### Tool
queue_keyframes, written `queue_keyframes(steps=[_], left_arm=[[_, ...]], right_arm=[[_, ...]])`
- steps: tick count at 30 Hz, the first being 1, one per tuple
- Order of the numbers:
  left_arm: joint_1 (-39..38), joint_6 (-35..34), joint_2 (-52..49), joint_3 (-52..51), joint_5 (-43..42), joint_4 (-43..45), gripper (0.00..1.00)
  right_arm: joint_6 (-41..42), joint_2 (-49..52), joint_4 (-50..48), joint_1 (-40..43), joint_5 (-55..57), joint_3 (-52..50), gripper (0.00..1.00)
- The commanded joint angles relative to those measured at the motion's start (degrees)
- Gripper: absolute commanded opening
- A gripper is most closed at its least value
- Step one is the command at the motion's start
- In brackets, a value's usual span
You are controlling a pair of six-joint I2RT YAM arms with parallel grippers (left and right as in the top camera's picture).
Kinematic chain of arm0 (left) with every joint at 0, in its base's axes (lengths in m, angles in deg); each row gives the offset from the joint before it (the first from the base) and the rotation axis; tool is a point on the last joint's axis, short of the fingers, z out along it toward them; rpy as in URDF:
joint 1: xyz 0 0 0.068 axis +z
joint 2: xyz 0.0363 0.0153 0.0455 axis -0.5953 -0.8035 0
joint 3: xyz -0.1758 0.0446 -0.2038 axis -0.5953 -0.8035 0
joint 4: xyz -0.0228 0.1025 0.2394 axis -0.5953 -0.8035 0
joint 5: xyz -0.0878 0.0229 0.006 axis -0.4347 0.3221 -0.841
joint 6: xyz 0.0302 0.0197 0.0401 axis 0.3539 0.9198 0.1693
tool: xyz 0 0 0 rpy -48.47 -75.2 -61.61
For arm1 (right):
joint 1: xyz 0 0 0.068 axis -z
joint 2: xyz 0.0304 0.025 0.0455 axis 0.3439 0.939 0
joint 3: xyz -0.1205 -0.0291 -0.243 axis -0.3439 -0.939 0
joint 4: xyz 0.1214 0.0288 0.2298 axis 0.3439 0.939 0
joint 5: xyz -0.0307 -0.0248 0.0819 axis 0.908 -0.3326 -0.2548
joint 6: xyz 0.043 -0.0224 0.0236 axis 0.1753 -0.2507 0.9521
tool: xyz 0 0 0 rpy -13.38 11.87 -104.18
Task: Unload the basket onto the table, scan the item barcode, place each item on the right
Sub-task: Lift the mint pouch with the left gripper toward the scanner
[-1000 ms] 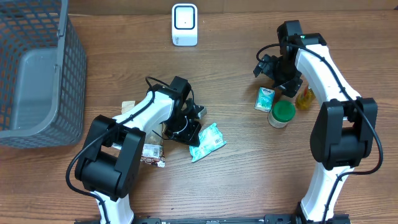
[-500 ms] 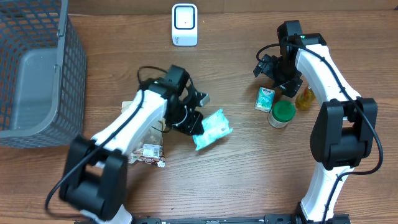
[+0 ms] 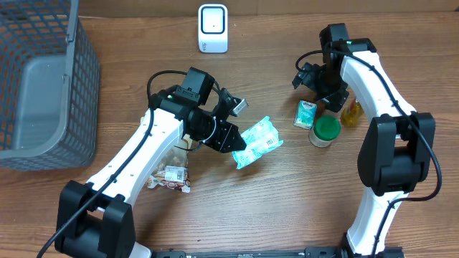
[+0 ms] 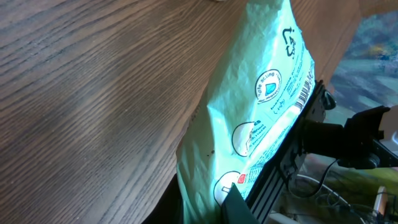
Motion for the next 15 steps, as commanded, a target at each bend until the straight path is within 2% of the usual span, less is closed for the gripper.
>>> queue_keyframes(steps=[1, 3, 9, 12, 15], left_arm=[[0.2, 1.53, 0.55, 0.98, -2.58, 0.39, 0.05], [0.2, 1.2, 0.55, 0.98, -2.58, 1.55, 0.04], [0.22, -5.73, 0.55, 0.98, -0.81, 2.86, 0.04], [0.35, -9.4, 0.55, 0.98, 5.66, 2.84, 0.04], [0.81, -17.94, 0.55, 0.98, 15.1, 2.84, 0.04]], right_arm=[[-0.24, -1.25, -0.22, 0.22, -0.09, 1.55, 1.0], [-0.24, -1.25, -0.22, 0.22, -0.09, 1.55, 1.0], [-0.24, -1.25, -0.22, 0.22, -0.09, 1.55, 1.0], [-0.24, -1.25, -0.22, 0.22, -0.09, 1.55, 1.0], [-0.24, -1.25, -0.22, 0.22, -0.09, 1.55, 1.0]])
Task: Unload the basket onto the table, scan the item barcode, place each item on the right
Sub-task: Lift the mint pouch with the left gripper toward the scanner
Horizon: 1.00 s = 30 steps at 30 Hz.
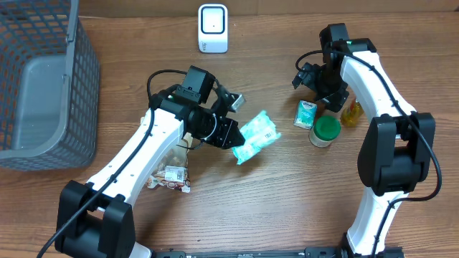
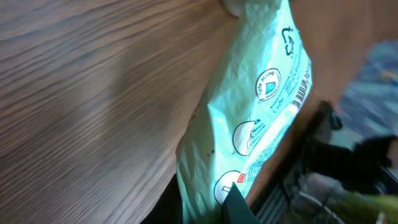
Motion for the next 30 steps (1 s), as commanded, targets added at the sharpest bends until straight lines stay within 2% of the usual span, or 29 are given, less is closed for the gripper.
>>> queue_keyframes(steps=[1, 6, 13, 22, 30], left_arm=[[1.03, -11.74, 0.55, 0.98, 11.43, 0.24, 0.04], [2.82, -16.85, 0.55, 0.98, 14.14, 1.31, 0.04], [6.12, -20.04, 0.55, 0.98, 14.03, 1.77, 0.04], [6.99, -19.96, 0.55, 0.98, 14.14, 2.19, 0.04], [7.02, -18.84, 0.55, 0.98, 18.78, 2.05, 0.04]], right_arm=[[-0.22, -1.25, -0.22, 0.22, -0.07, 1.55, 1.0], [-0.22, -1.25, -0.22, 0.22, -0.07, 1.55, 1.0], [-0.22, -1.25, -0.22, 0.22, -0.07, 1.55, 1.0], [-0.22, -1.25, -0.22, 0.22, -0.07, 1.55, 1.0], [-0.22, -1.25, -0.22, 0.22, -0.07, 1.55, 1.0]])
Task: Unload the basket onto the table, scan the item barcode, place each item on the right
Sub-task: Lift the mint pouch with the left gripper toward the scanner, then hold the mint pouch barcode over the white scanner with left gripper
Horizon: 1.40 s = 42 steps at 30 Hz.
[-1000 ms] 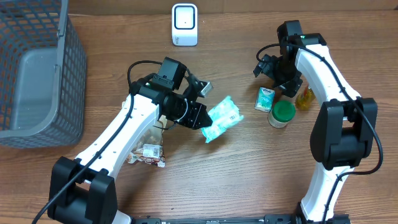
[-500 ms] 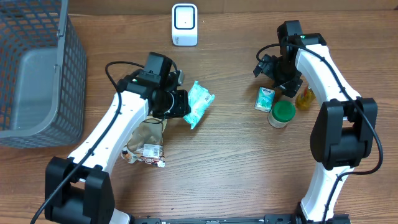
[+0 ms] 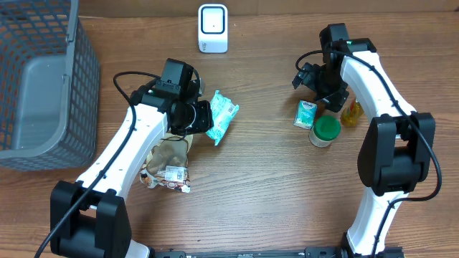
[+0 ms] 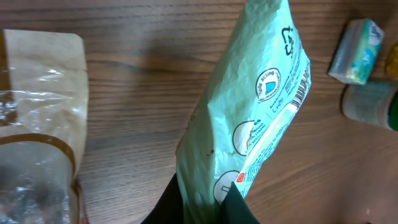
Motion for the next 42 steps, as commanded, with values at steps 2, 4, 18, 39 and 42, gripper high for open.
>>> queue_keyframes(steps=[2, 4, 18, 39, 42], left_arm=[[0.31, 0.55, 0.55, 0.98, 1.81, 0.24, 0.04], [0.31, 0.52, 0.55, 0.98, 1.57, 0.24, 0.04], [0.68, 7.98, 0.55, 5.99, -12.04, 2.91, 0.04], [1.81, 19.85, -0.11, 52.61, 8.66, -6.75, 0.04], [1.79, 22.45, -0.9, 52.61, 8.22, -5.88, 0.04]], right_arm=[[-0.22, -1.25, -0.2, 0.22, -0.09, 1.55, 1.0], [-0.22, -1.25, -0.2, 0.22, -0.09, 1.55, 1.0], [-0.22, -1.25, -0.2, 0.22, -0.09, 1.55, 1.0], [-0.22, -1.25, -0.2, 0.22, -0.09, 1.55, 1.0], [-0.22, -1.25, -0.2, 0.22, -0.09, 1.55, 1.0]])
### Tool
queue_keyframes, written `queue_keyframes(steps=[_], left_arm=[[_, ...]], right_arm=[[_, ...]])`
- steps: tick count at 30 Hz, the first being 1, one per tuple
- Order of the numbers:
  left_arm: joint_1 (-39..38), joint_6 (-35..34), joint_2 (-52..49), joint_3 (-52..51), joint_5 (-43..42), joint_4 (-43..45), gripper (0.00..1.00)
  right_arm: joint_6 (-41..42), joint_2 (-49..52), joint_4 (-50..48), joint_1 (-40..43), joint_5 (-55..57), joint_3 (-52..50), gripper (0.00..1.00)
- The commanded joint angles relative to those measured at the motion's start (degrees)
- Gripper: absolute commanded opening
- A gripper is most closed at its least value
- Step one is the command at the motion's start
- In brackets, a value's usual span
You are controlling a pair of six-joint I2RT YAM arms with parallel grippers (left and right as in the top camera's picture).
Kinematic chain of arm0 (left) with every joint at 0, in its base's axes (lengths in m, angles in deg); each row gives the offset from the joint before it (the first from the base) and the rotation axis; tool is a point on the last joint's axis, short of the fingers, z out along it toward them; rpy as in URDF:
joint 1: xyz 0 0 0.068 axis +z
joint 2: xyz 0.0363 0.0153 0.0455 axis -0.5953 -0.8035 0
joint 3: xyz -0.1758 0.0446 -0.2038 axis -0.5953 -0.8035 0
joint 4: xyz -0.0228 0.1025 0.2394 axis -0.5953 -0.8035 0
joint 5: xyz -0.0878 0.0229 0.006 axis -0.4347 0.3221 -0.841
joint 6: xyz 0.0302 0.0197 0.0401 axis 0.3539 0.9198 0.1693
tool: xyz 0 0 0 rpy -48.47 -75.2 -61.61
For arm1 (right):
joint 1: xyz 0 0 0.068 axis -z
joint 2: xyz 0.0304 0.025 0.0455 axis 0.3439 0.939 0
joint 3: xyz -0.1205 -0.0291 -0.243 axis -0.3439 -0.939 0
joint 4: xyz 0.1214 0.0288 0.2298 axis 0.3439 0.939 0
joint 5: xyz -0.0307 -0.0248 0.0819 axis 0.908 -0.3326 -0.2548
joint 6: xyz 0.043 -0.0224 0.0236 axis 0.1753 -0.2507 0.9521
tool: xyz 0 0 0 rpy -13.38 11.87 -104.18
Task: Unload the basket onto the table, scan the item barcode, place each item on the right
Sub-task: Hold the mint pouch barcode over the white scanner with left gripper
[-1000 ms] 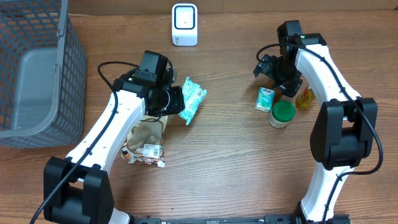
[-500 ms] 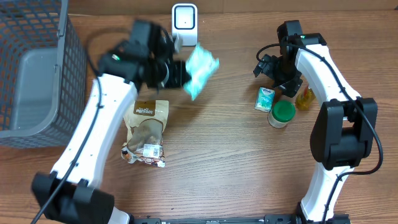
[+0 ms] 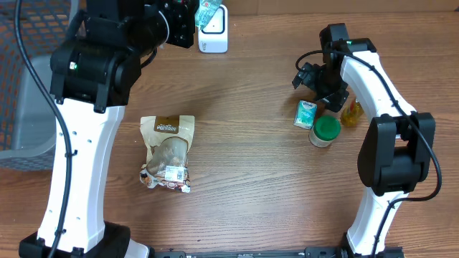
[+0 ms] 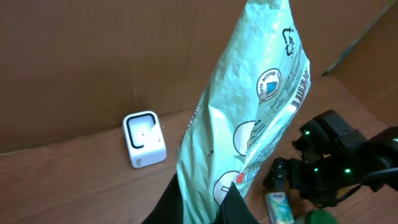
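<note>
My left arm is raised high near the overhead camera. Its gripper (image 3: 196, 14) (image 4: 202, 200) is shut on the lower end of a pale green packet (image 3: 209, 8) (image 4: 249, 118), held upright. The packet's printed side with its barcode (image 4: 300, 91) shows in the left wrist view. Below and to its left stands the white scanner (image 3: 214, 30) (image 4: 144, 138) at the table's back edge. My right gripper (image 3: 303, 74) hovers at the back right near a small tissue pack (image 3: 305, 113); its jaws are too dark to read.
A brown snack bag (image 3: 168, 152) lies mid-left on the table. A green-lidded jar (image 3: 325, 130) and a yellow bottle (image 3: 351, 113) stand by the tissue pack. A grey mesh basket (image 3: 32, 79) sits at the far left. A brown wall (image 4: 93, 56) rises behind the scanner.
My left arm has risen from low over the table's middle-left to high at the back, carrying the green packet up near the scanner. The wrist camera now faces the back wall. The right arm is unmoved.
My left gripper held the green packet low over the table's centre. It was then a little further left, then beside the brown snack bag. Now the packet is held high at the back by the scanner. The right arm stayed put throughout.
</note>
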Motion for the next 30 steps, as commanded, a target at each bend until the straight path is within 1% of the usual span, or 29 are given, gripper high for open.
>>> queue_keyframes(steps=[1, 4, 7, 11, 15, 16, 17, 20, 23, 26, 30], left_arm=[[0.04, 6.29, -1.05, 0.79, 1.01, 1.75, 0.04], [-0.31, 9.66, -1.16, 0.79, 3.54, 2.8, 0.04], [-0.31, 10.23, -1.18, 0.81, 9.75, 4.55, 0.04], [-0.46, 12.17, -1.2, 1.03, 14.56, 8.83, 0.04], [-1.62, 18.38, -3.06, 1.22, 23.93, 12.48, 0.04], [-2.67, 23.04, -4.92, 1.22, 26.23, 13.11, 0.04], [-3.39, 25.59, -6.12, 1.22, 27.32, 13.35, 0.04], [-5.64, 31.01, -10.82, 1.22, 33.68, 15.58, 0.04], [-6.67, 31.89, -16.33, 1.22, 40.5, 21.81, 0.04], [-6.67, 34.14, -21.55, 1.22, 42.53, 26.49, 0.04], [-6.1, 36.22, -28.55, 1.2, 47.67, 35.08, 0.04]], right_arm=[[-0.22, -1.25, -0.17, 0.22, -0.07, 1.53, 1.0], [-0.22, -1.25, -0.17, 0.22, -0.07, 1.53, 1.0], [-0.22, -1.25, -0.17, 0.22, -0.07, 1.53, 1.0], [-0.22, -1.25, -0.17, 0.22, -0.07, 1.53, 1.0], [-0.22, -1.25, -0.17, 0.22, -0.07, 1.53, 1.0], [-0.22, -1.25, -0.17, 0.22, -0.07, 1.53, 1.0], [-0.22, -1.25, -0.17, 0.22, -0.07, 1.53, 1.0], [-0.22, -1.25, -0.17, 0.22, -0.07, 1.53, 1.0], [-0.22, -1.25, -0.17, 0.22, -0.07, 1.53, 1.0], [-0.22, -1.25, -0.17, 0.22, -0.07, 1.53, 1.0], [-0.22, -1.25, -0.17, 0.22, -0.07, 1.53, 1.0]])
